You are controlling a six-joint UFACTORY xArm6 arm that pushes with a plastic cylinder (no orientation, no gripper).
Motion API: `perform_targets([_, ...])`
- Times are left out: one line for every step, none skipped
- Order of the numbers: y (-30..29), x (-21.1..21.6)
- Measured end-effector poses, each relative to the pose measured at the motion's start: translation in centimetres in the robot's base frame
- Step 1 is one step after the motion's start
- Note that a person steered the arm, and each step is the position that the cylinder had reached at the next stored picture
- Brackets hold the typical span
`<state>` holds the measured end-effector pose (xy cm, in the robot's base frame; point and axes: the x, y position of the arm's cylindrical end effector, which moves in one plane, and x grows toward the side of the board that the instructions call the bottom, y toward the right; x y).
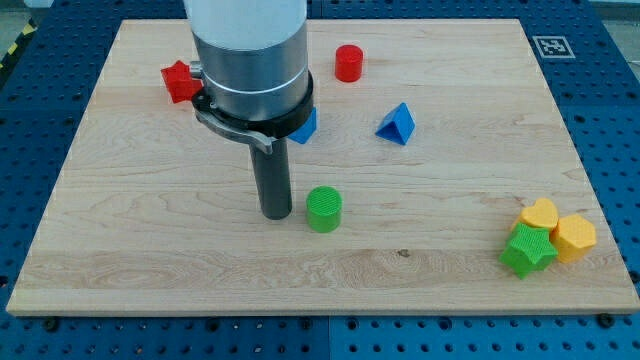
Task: Move the green circle closer to the green star
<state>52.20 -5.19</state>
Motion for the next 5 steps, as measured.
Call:
perform_targets([0.6,0.0])
perform_targets([4.4,0.0])
perform_targets([8.0,0.4])
perform_targets([11.2,1.3])
perform_targets([14.7,1.5])
